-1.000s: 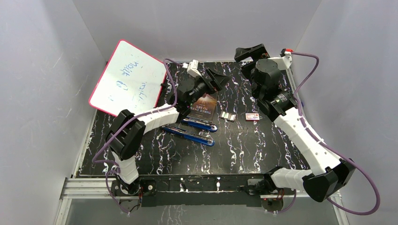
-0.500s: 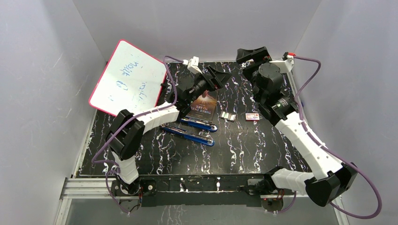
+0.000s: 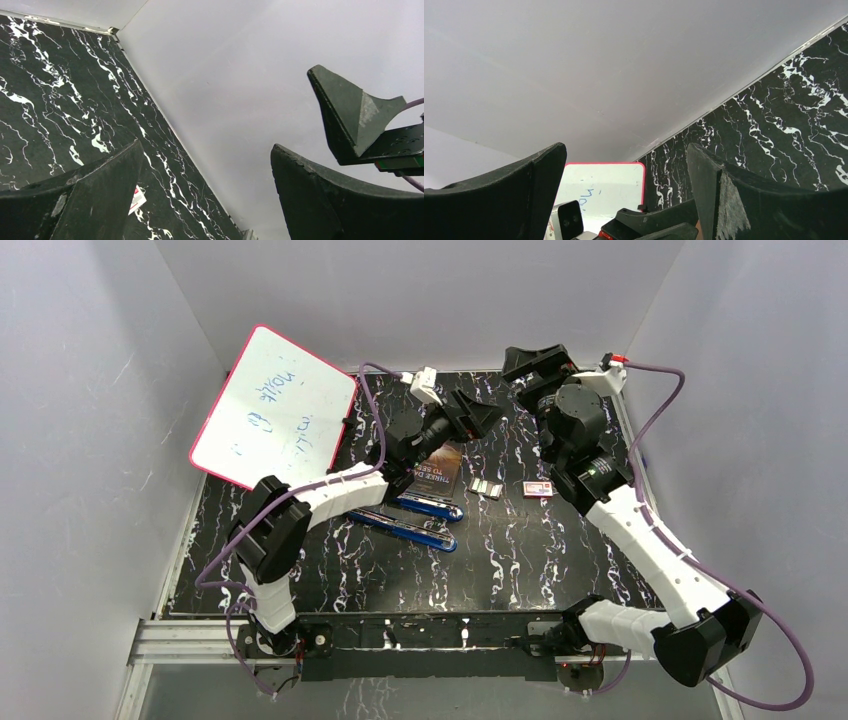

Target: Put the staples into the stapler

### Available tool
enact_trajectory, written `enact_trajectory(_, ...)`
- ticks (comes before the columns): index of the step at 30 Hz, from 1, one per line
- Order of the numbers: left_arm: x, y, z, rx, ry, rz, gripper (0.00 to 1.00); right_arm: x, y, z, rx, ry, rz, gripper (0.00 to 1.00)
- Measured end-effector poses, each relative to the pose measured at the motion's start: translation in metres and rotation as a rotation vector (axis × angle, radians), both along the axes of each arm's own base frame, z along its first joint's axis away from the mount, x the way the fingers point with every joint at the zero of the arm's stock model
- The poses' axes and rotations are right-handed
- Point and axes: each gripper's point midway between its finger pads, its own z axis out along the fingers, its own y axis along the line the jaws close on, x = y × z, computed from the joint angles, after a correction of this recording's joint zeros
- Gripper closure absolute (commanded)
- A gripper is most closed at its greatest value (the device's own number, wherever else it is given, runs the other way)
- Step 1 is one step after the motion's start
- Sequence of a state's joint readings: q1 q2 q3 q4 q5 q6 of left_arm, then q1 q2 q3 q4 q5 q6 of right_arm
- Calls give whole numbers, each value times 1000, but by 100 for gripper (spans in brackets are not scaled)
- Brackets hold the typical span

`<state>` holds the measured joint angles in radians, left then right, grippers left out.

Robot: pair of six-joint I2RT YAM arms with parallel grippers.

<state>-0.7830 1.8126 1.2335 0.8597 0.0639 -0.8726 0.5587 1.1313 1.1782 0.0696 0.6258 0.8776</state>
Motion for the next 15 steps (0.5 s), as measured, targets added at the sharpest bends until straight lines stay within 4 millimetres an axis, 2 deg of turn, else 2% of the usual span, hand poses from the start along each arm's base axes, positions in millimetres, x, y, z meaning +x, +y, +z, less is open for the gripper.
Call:
enact_trajectory(4,0,0,-5,8,21,0,2,1,-1,2,-32,-1,-6,2)
enact_trajectory(9,5,5,-19,69,41,34,2,0,-14,-1,-105,7,-62,2)
enact_trajectory(12,9,18,-33,147,60,80,2,-8,-30,7,-147,3,-117,2)
enact_trajectory(15,19,40,-42,235,74,142,2,-19,-48,13,-185,16,-175,2)
